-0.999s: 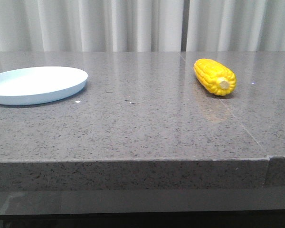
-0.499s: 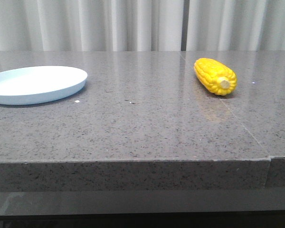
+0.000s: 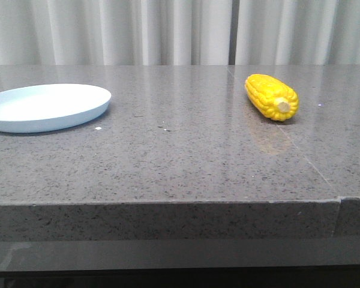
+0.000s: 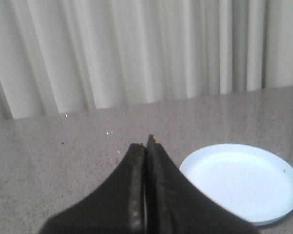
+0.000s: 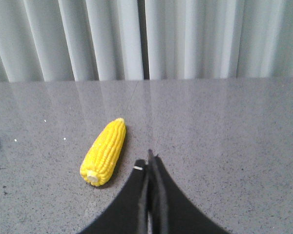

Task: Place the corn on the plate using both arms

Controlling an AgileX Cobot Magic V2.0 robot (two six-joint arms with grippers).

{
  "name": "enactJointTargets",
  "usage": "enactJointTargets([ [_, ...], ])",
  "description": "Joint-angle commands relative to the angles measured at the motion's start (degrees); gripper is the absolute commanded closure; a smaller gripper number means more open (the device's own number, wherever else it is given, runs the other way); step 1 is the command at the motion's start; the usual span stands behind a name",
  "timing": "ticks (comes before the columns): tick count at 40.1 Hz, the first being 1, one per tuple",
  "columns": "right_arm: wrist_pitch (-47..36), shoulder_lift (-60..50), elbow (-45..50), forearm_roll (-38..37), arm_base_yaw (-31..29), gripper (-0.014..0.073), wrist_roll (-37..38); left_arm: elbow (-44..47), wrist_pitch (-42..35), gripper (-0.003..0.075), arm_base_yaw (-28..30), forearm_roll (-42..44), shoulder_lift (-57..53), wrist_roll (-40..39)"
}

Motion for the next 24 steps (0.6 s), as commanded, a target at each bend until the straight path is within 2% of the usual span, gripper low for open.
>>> enactJointTargets([
  [1, -5.8, 2.7, -2.3, 0.1, -0.4, 0.0683, -0.4, -2.3, -3.6, 0.0739, 0.0, 0.0, 2.7, 0.0],
  [4, -5.8, 2.8, -2.3, 0.1, -0.4, 0.0678, -0.4, -2.3, -3.6, 0.0728, 0.0, 0.0, 2.7, 0.0],
  [7, -5.8, 2.8, -2.3, 0.1, -0.4, 0.0616, -0.4, -2.3, -3.6, 0.0647, 0.0, 0.0, 2.6, 0.0],
  [10, -5.8, 2.8, -2.3, 0.1, -0.4, 0.0482, -0.4, -2.3, -3.6, 0.0490, 0.0, -0.1, 2.6, 0.0],
  [12, -5.7, 2.8, -2.3, 0.1, -0.4, 0.0368, -0.4, -2.3, -3.6, 0.0346, 0.0, -0.2, 2.6, 0.0],
  [15, -5.4, 2.8, -2.3, 0.1, -0.4, 0.0156, -0.4, -2.3, -3.6, 0.0174, 0.0, -0.2, 2.6, 0.0],
  [16, -5.3, 2.8, -2.3, 0.1, -0.4, 0.0109, -0.4, -2.3, -3.6, 0.0127, 0.0, -0.2, 2.6, 0.0],
  [19, -5.3, 2.8, -2.3, 0.1, -0.4, -0.0035, -0.4, -2.3, -3.6, 0.0061, 0.0, -0.2, 2.6, 0.0],
  [20, -5.3, 2.8, -2.3, 0.1, -0.4, -0.0053, -0.4, -2.3, -3.6, 0.0058, 0.0, -0.2, 2.6, 0.0],
  [24, -5.3, 2.8, -2.3, 0.1, -0.4, -0.0027, -0.4, -2.3, -3.6, 0.0061, 0.0, -0.2, 2.6, 0.0],
])
